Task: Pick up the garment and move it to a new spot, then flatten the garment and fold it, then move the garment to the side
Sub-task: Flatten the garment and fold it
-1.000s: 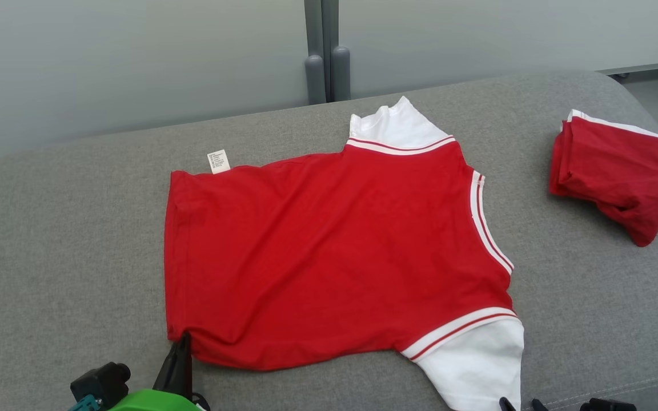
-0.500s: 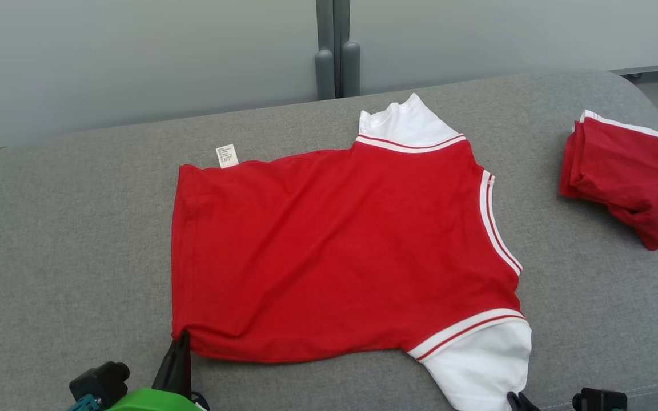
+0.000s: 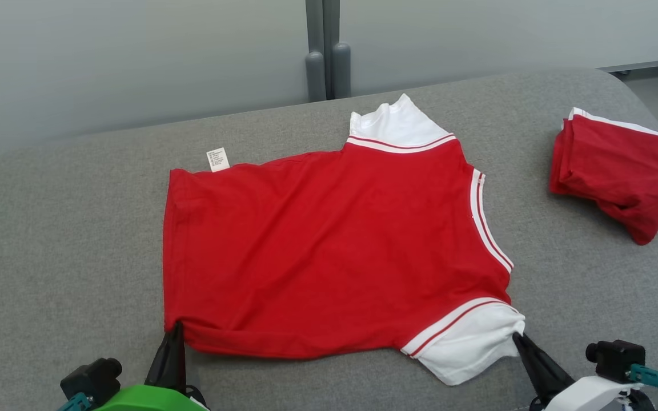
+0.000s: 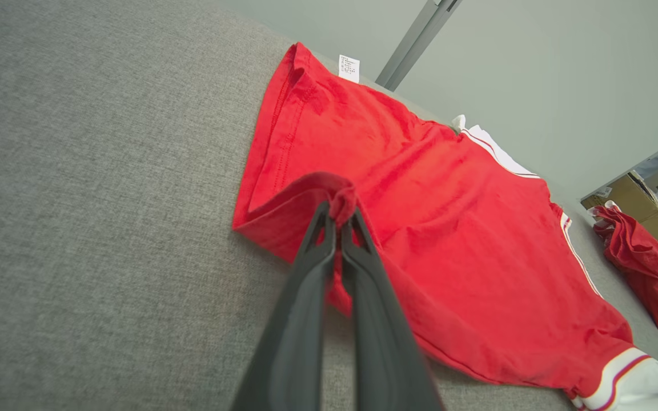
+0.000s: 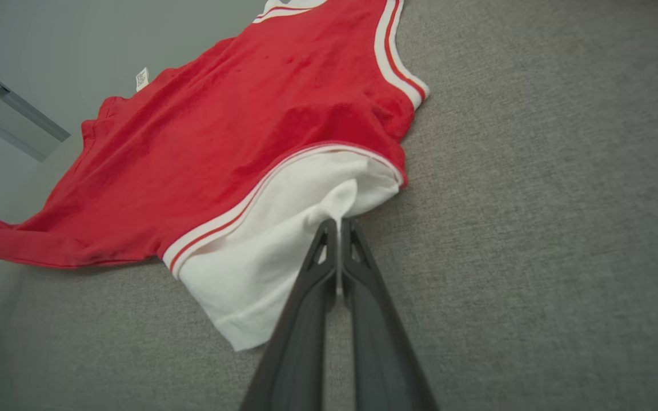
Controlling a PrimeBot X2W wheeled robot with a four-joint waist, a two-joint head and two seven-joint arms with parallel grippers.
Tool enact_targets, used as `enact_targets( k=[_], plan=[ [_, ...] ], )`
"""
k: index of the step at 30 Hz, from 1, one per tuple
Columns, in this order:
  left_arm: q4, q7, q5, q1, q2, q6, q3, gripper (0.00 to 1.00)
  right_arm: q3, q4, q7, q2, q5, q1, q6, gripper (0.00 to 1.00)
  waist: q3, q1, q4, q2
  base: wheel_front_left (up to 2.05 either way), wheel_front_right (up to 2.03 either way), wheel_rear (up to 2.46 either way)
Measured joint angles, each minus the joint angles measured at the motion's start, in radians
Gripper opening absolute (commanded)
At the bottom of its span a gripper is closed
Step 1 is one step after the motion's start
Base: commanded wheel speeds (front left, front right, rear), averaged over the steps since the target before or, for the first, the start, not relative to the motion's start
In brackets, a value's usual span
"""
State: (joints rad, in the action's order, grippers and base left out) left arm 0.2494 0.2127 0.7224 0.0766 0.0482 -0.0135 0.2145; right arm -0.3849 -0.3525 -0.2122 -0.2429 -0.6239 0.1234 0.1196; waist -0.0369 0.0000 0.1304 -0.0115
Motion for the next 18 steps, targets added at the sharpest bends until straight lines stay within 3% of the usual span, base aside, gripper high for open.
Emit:
enact_targets(
  k=[5, 10, 18],
  plan=[
    [-0.007, 0.005, -0.004, 0.000, 0.000, 0.000, 0.001, 0.00, 0.030, 0.060, -0.008, -0.055, -0.001, -0.012, 0.003, 0.00, 0.011, 0.0000, 0.017, 0.0000, 0.00, 0.00, 0.00],
    [-0.022, 0.008, -0.014, -0.001, 0.000, 0.000, 0.008, 0.00, 0.050, 0.126, -0.009, -0.073, -0.027, -0.019, 0.004, 0.00, 0.024, 0.0000, 0.023, 0.0000, 0.00, 0.00, 0.00],
    [-0.007, 0.001, -0.051, -0.067, 0.001, 0.000, 0.027, 0.00, 0.058, 0.130, 0.002, -0.093, -0.050, -0.091, 0.004, 0.00, 0.018, 0.0000, 0.008, 0.0000, 0.00, 0.00, 0.00]
  ],
)
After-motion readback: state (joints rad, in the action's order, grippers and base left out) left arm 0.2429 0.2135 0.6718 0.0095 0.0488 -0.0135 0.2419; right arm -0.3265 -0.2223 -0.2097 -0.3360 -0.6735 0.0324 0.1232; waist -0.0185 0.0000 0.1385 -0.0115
